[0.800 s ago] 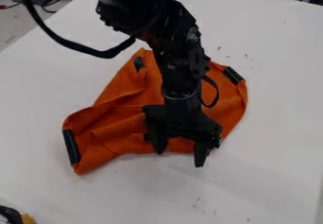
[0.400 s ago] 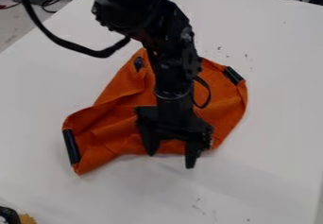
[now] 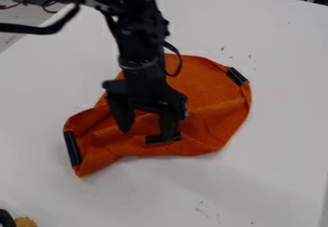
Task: Unfold the cloth from top left to bottom right
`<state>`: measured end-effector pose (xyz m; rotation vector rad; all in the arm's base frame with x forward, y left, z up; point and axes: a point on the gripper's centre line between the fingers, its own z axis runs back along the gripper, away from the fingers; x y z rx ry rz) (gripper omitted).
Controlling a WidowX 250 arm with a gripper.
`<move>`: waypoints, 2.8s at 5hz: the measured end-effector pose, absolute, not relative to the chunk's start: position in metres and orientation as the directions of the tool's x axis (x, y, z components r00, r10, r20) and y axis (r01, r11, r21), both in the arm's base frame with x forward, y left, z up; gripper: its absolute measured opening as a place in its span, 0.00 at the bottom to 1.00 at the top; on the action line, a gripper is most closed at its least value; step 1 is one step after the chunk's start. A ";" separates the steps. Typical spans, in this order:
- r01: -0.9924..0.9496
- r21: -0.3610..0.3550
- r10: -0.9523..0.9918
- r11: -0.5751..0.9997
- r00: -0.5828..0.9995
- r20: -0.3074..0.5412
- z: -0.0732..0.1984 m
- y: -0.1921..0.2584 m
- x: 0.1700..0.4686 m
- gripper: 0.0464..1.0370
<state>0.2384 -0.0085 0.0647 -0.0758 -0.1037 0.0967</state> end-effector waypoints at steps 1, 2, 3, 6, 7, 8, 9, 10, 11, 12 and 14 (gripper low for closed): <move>-0.148 -0.041 0.153 0.988 0.976 0.156 0.072 0.022 0.233 0.96; -0.265 0.026 0.256 0.964 0.949 0.184 0.066 0.062 0.232 0.96; -0.331 0.056 0.315 0.942 0.929 0.195 0.055 0.081 0.223 0.96; -0.400 0.019 0.397 0.916 0.914 0.083 0.009 0.109 0.197 0.61; -0.397 0.016 0.394 0.918 0.914 0.094 0.011 0.110 0.202 0.31; -0.400 0.018 0.397 0.916 0.913 0.091 0.015 0.109 0.199 0.11; -0.453 0.005 0.449 0.891 0.884 0.129 0.021 0.121 0.186 0.02; -0.542 -0.058 0.543 0.839 0.822 0.171 0.016 0.151 0.161 0.02; -0.602 -0.174 0.626 0.780 0.755 0.194 0.001 0.172 0.151 0.02; -0.552 -0.231 0.597 0.801 0.766 0.240 -0.009 0.206 0.179 0.03; -0.494 -0.170 0.521 0.852 0.829 0.202 -0.010 0.207 0.211 0.31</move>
